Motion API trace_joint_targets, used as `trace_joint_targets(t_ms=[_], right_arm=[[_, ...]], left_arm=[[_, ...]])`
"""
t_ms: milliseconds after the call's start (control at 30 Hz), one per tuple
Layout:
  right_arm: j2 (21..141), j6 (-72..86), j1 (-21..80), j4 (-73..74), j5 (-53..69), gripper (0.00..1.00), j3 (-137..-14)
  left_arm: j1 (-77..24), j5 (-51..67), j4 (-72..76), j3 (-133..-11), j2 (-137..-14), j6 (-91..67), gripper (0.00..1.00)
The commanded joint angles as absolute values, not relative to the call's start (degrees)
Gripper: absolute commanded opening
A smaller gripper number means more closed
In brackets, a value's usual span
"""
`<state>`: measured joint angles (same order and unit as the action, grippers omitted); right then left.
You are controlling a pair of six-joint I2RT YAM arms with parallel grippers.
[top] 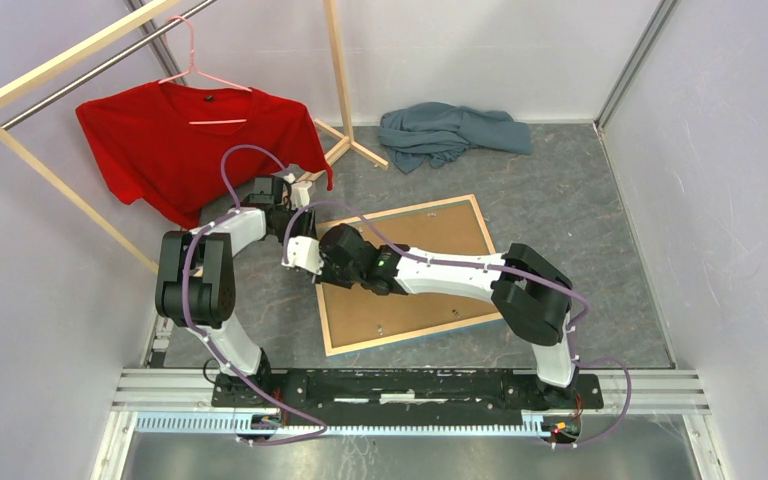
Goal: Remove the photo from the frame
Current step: Release the photo frame item from the photo frame.
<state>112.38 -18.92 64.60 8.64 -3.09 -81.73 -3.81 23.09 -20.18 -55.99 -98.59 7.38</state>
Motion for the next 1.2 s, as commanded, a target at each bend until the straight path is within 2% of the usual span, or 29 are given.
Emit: trace_joint_targets(t_ms=[0, 1167], right_arm=[[114.0, -19.2, 65.0, 7.4, -4.3, 0.0, -82.3], [115.1, -18.8, 65.0, 6.5, -8.9, 0.0, -81.9]], left_arm=[[-3.8, 26.8, -20.5, -55.7, -97.3, 8.7, 0.4], [-2.9, 28.6, -20.7, -55.6, -96.9, 8.6, 0.39]])
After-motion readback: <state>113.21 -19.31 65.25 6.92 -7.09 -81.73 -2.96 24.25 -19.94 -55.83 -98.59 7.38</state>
